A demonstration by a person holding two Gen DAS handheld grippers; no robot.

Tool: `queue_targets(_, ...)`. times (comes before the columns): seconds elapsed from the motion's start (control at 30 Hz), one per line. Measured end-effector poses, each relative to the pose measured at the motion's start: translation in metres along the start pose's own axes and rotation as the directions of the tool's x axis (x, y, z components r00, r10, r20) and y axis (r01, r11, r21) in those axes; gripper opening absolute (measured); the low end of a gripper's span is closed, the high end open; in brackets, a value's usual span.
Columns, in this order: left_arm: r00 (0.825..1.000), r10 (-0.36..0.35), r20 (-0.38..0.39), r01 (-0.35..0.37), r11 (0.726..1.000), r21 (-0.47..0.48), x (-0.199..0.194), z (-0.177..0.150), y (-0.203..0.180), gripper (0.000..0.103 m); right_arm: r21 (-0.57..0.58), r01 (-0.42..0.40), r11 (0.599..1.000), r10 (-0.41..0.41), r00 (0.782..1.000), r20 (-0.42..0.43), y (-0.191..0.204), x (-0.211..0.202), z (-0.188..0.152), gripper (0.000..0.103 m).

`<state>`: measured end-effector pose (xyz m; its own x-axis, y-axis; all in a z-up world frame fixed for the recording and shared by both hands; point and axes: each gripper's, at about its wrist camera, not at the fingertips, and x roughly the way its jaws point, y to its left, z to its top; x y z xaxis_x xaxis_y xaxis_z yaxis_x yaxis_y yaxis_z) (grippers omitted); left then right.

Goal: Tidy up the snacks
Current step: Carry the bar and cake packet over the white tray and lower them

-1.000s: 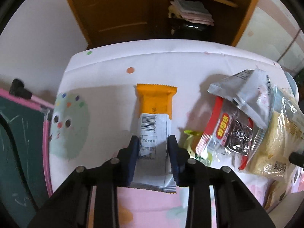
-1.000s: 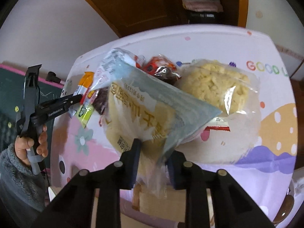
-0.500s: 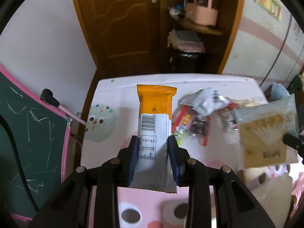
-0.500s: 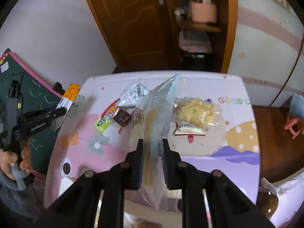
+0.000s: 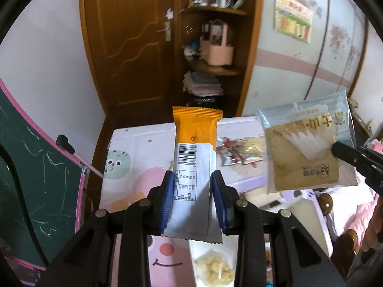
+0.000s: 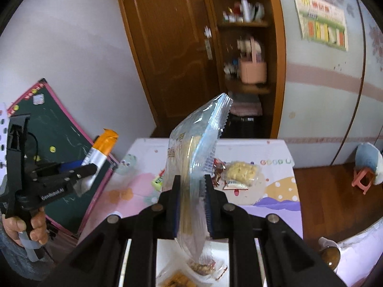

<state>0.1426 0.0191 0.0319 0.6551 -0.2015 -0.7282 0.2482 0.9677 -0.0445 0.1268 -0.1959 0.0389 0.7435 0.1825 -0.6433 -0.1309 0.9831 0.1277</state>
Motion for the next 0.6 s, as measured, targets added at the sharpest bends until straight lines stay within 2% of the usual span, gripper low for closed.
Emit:
queue_targets(0.3,0.998,-0.064,0.03,0.062,0.997,0.051,-0.052,-0.038,-0.041,0.031,-0.002,-0.035,0.999,0.035,0.995,0.096,0.015,-0.074,-0.033,0.016)
queue_targets(0.6,0.992,-0.126,0.03,0.123,0.99,0.064,-0.078,-0.084,-0.063,0.031,0.001,-0.07,0.998,0.07,0.993,0.093,0.024,-0.11,-0.078,0.016)
